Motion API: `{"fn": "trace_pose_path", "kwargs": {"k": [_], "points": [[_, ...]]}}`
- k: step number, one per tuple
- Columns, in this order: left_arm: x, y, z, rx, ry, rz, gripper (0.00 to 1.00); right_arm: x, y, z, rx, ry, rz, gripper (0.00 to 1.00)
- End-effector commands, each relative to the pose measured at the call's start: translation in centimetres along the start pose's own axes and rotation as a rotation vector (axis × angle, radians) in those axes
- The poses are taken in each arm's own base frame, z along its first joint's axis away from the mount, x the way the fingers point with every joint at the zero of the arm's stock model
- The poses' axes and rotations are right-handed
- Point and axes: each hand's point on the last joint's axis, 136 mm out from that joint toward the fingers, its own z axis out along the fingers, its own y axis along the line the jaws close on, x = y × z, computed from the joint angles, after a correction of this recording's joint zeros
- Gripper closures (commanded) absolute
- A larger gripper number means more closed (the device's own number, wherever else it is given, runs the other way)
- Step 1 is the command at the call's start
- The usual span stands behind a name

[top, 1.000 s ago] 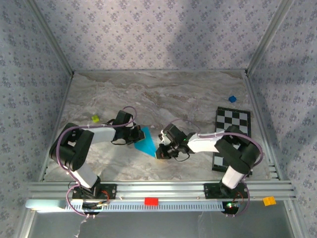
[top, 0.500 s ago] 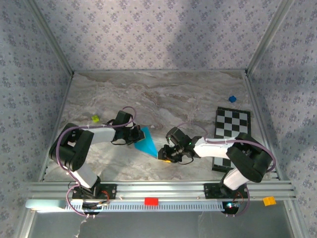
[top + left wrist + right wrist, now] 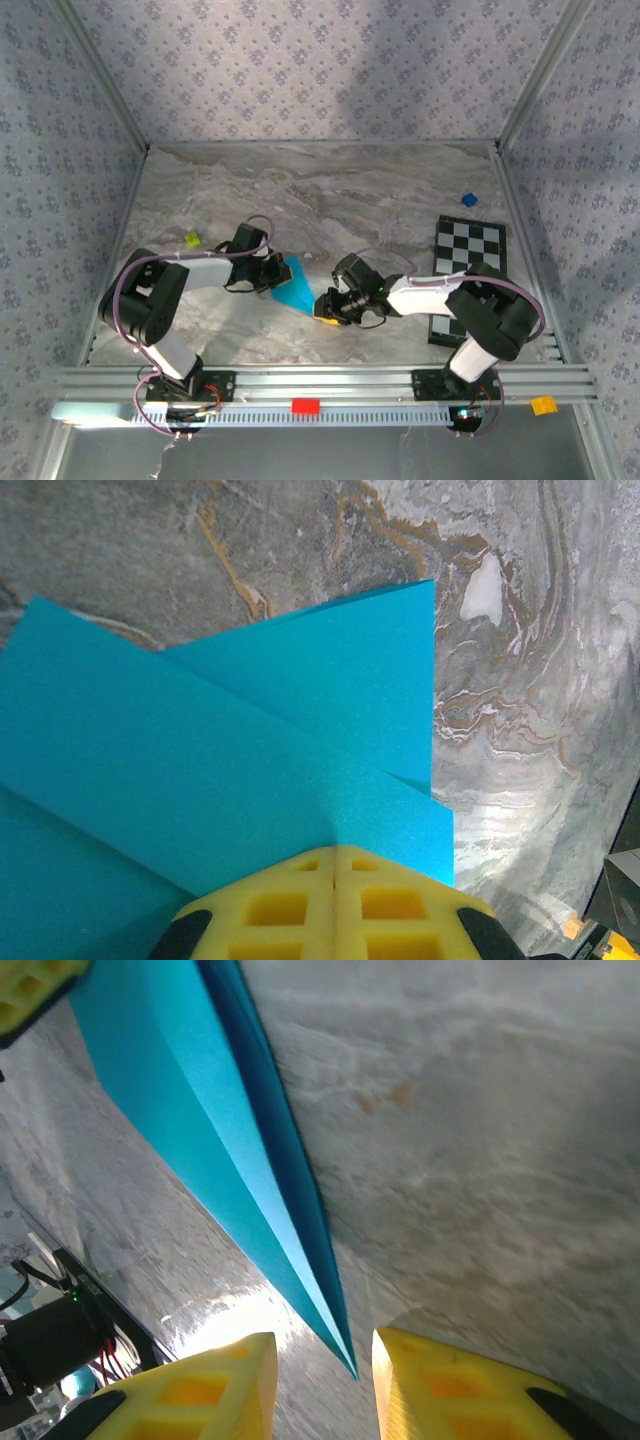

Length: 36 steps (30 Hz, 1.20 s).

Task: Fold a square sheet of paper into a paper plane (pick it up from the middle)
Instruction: Turn over the paper at the center of the table.

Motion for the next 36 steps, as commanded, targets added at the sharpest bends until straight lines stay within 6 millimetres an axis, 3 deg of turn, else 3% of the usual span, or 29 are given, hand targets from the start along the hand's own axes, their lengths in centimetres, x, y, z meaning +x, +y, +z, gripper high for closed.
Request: {"fn": "trace_pose_path", "kwargs": {"k": [1,9,16,23,28,32,36], "points": [[1.1,2.4,0.1,-0.079,0.024,-0.048,0.99,-1.9,1.7,0.1,-0.06,-0.064,-0.008,0.69],[1.0,2.2,0.1,-0.072,0.02,-0.054,0.99,-2.7,3.1,-0.1,-0.144,-0.076,-0.032,0.69],[0.9,1.8,-0.1,-0.054,0.016,-0.061,0.98,-2.3,2.3,0.8,-0.142,-0.047,-0.021,0.72],[0.5,0.3,-1.0,-0.009,-0.011,-0.044,0.93,-2.2,2.2,0.5,-0.141,-0.049,-0.041,0.91],[-0.3,-2.1,-2.9,0.058,-0.062,-0.019,0.8,-2.2,1.8,-0.1,-0.113,-0.057,-0.028,0.99],[-0.4,-4.5,-5.6,0.117,-0.122,0.008,0.72,-2.4,1.3,-1.2,-0.024,-0.082,0.035,1.0],[0.1,-5.1,-8.3,0.108,-0.174,0.015,0.67,-2.3,1.4,-2.5,0.029,-0.113,0.096,1.0]]}}
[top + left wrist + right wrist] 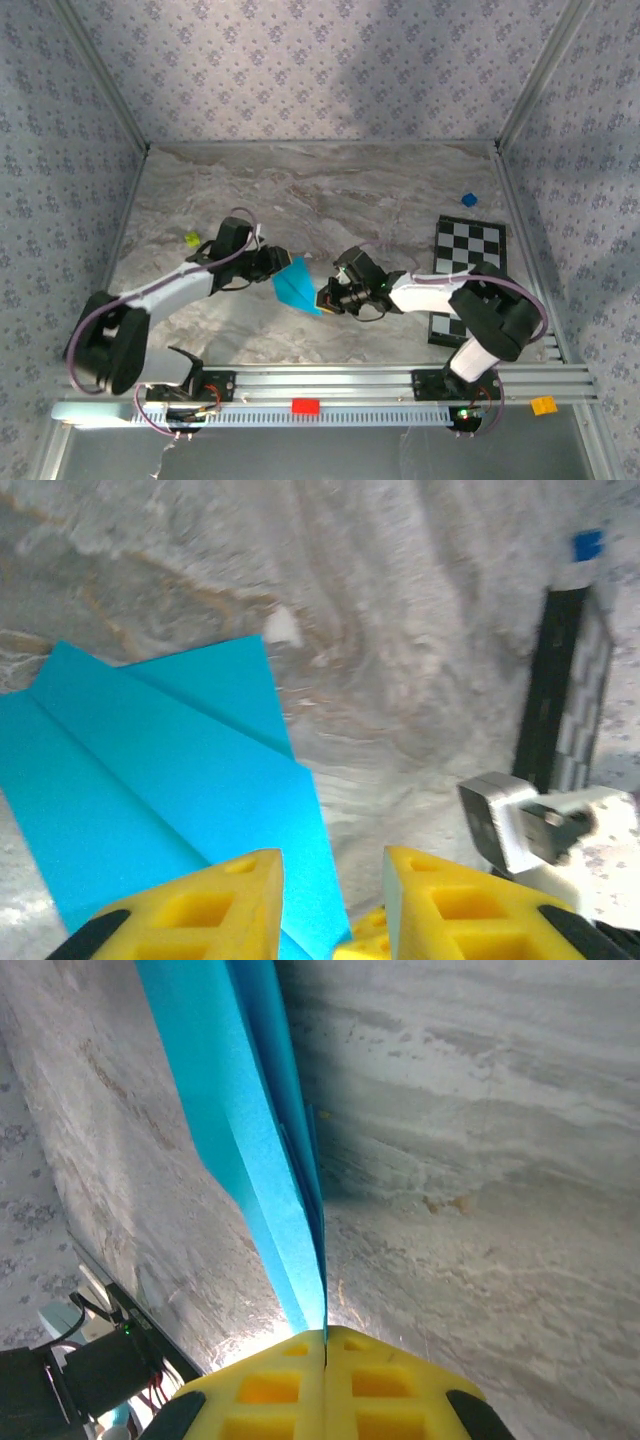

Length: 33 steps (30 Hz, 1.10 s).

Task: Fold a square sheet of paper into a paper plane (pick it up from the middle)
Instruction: Turn over the paper at the center of the table.

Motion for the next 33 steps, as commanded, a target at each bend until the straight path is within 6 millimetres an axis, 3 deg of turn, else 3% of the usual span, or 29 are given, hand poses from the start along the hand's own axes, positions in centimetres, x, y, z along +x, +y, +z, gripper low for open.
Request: {"fn": "trace_pose_path", "kwargs": {"k": [1,6,13,18,24,33], "points": [[0.5,0.2,-1.9,-0.044,-0.025,-0.014,0.66,-0.2,0.0,-1.6,0.078,-0.046,0.065,1.0],[-0.3,-0.6,-3.8,-0.043,-0.066,-0.021,0.63,-0.8,0.7,-3.4,0.076,-0.11,0.065,1.0],[-0.4,-1.4,-3.6,-0.048,-0.027,-0.032,0.61,-1.2,0.7,-4.8,0.072,-0.114,0.062,1.0],[-0.5,-0.9,-3.7,-0.061,-0.039,-0.026,0.61,-2.1,1.4,-5.9,0.089,-0.125,0.023,1.0],[-1.8,-0.6,-5.0,-0.073,-0.104,-0.013,0.6,-4.1,1.5,-8.8,0.178,-0.197,-0.102,1.0],[-2.3,0.9,-8.6,-0.125,-0.237,0.016,0.57,-7.3,1.3,-13.4,0.416,-0.319,-0.32,1.0]]}}
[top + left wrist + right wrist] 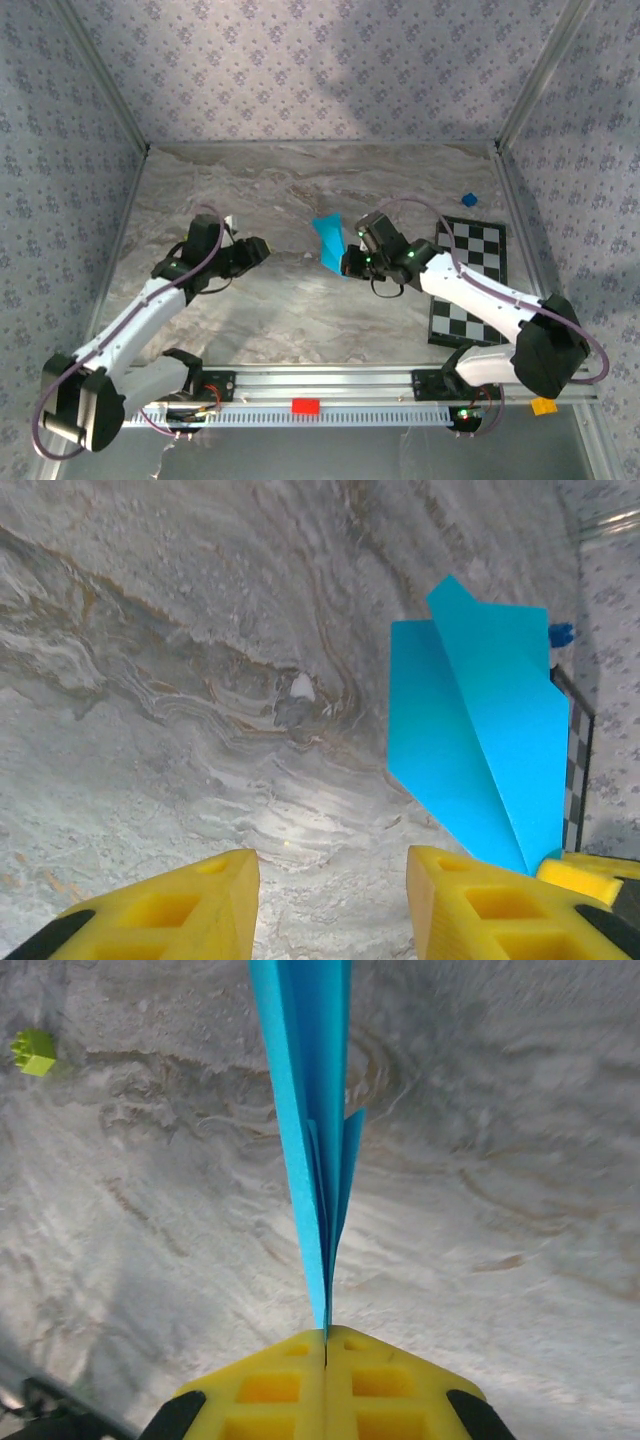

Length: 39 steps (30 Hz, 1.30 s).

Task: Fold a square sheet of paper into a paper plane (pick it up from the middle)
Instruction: Turn over the paper at the center of the table.

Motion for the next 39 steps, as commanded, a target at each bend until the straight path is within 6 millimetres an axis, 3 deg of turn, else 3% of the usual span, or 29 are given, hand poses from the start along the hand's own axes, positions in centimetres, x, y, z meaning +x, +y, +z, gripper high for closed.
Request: {"fn": "trace_pose_path", "kwargs": {"k": [1,4,7,10,14,16,21,24,25,28,32,34,37,39], "points": [[0.0,2.0,-1.3,-0.056,-0.046,0.013,0.56,-0.6,-2.8,-1.7,0.186,-0.012,-0.142,1.0],[-0.2,3.1,-2.4,-0.075,-0.092,0.009,0.56,-1.4,-3.5,-2.7,0.302,-0.003,-0.266,1.0],[-0.3,4.3,-3.3,-0.102,-0.142,0.002,0.55,-1.9,-5.5,-4.1,0.527,0.0,-0.405,1.0],[-0.3,6.0,-4.3,-0.154,-0.19,-0.012,0.52,-3.3,-5.9,-6.1,0.761,-0.04,-0.57,1.0],[-0.1,8.2,-5.3,-0.225,-0.202,-0.062,0.46,-2.5,-6.1,-5.5,0.975,0.024,-0.736,1.0],[0.1,9.3,-5.8,-0.271,-0.195,-0.096,0.46,-1.2,-5.7,-3.8,1.008,0.081,-0.768,1.0],[0.6,11.5,-7.1,-0.351,-0.198,-0.153,0.45,4.4,-1.9,3.1,0.802,0.21,-0.826,0.99],[0.8,12.4,-8.1,-0.379,-0.214,-0.169,0.43,7.4,1.9,5.9,0.653,0.226,-0.863,0.85],[0.8,12.5,-8.3,-0.381,-0.219,-0.165,0.42,7.7,2.9,6.2,0.633,0.208,-0.865,0.84],[0.8,12.1,-8.2,-0.356,-0.212,-0.153,0.4,7.6,6.0,5.8,0.519,0.145,-0.819,0.62],[0.5,8.4,-6.4,-0.148,-0.143,-0.084,0.39,6.1,7.4,4.5,0.247,0.069,-0.595,0.5],[0.6,7.5,-5.5,-0.093,-0.106,-0.079,0.4,5.7,6.4,5.1,0.081,0.096,-0.44,0.5],[0.9,6.3,-4.4,-0.024,-0.033,-0.068,0.46,5.2,5.9,5.9,-0.176,0.139,-0.212,0.65],[1.1,6.0,-3.7,-0.003,0.015,-0.072,0.5,4.8,5.2,6.4,-0.249,0.155,-0.114,0.77]]}}
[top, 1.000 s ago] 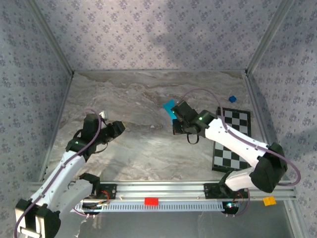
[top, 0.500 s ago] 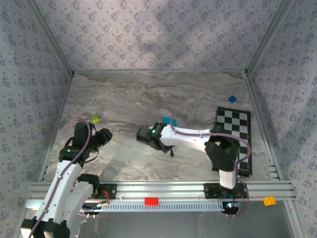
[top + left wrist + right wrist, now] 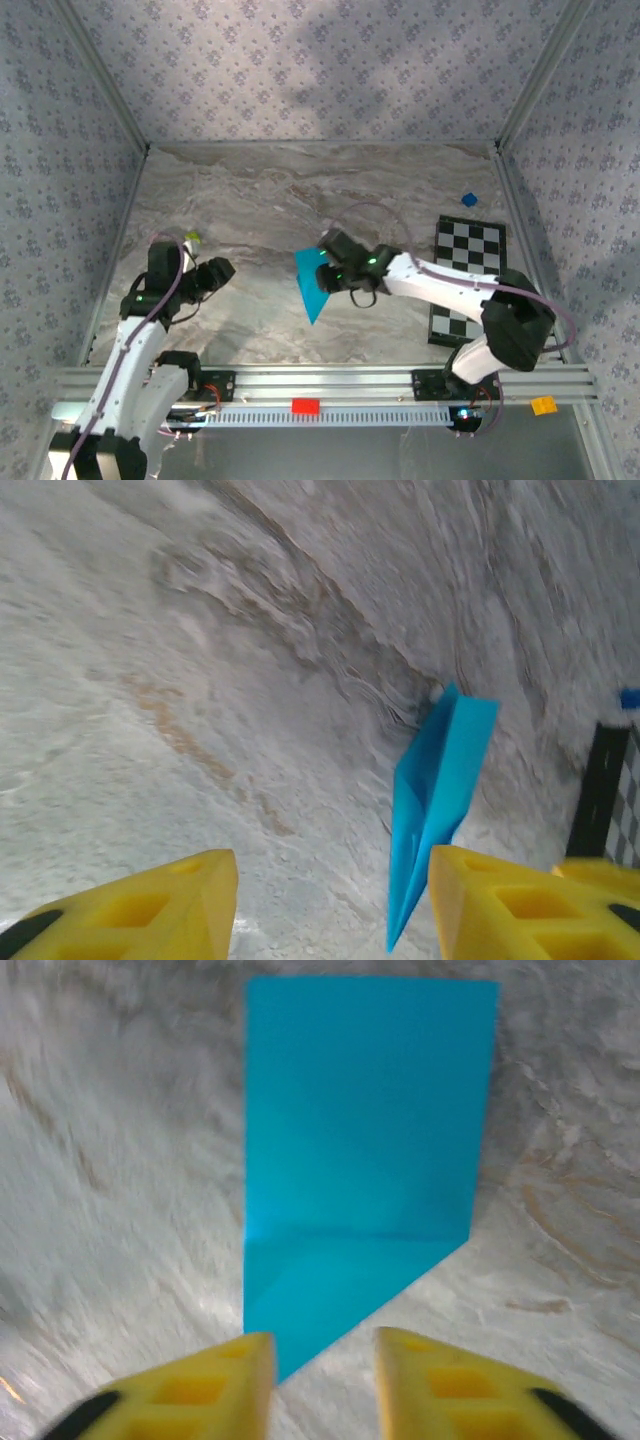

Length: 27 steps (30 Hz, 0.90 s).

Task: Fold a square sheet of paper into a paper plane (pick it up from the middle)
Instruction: Turn over the paper at the center of the table.

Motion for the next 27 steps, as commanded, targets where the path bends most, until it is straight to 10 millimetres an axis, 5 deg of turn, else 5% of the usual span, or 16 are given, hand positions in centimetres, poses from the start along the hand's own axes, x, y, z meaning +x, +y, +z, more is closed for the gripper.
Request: {"fn": "trace_pose_path", "kwargs": {"k": [1,16,27], "points": [[0.5,-2.2,0.7,0.111,0.087,0.038,0.55,0.2,3.5,1.1,-0.32,0.047,0.15,0.83],[3.2,-1.6,3.2,0.108,0.243,-0.034,0.71,4.3,2.7,9.3,-0.257,0.277,0.285,0.95],[3.3,-3.9,5.1,0.18,0.28,-0.073,0.8,6.5,4.2,10.5,-0.211,0.284,0.338,0.95]]}}
